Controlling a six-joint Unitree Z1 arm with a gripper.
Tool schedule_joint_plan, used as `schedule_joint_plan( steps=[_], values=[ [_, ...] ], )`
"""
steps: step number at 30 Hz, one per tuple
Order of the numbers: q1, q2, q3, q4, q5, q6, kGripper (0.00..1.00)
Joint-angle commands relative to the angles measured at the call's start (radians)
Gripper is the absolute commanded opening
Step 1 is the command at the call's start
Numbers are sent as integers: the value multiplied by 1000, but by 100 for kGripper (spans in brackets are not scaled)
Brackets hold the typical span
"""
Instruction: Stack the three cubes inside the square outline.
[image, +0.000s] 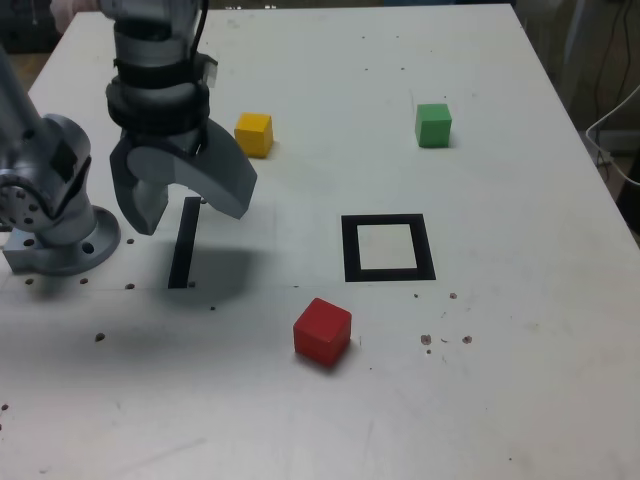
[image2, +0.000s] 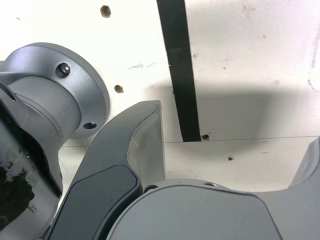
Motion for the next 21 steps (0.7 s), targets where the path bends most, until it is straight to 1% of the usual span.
schedule_joint_plan(
  steps=[1, 4, 9, 12, 15, 21],
  values=[
    [-1, -2, -21, 22, 2, -3, 99],
    [-12, -1, -62, 72, 15, -19, 99],
    [-68, 19, -178, 188, 66, -73, 99],
    [-108, 40, -247, 241, 87, -89, 99],
    [-151, 66, -300, 267, 93, -105, 99],
    [-243, 99, -357, 267, 81, -163, 100]
  ],
)
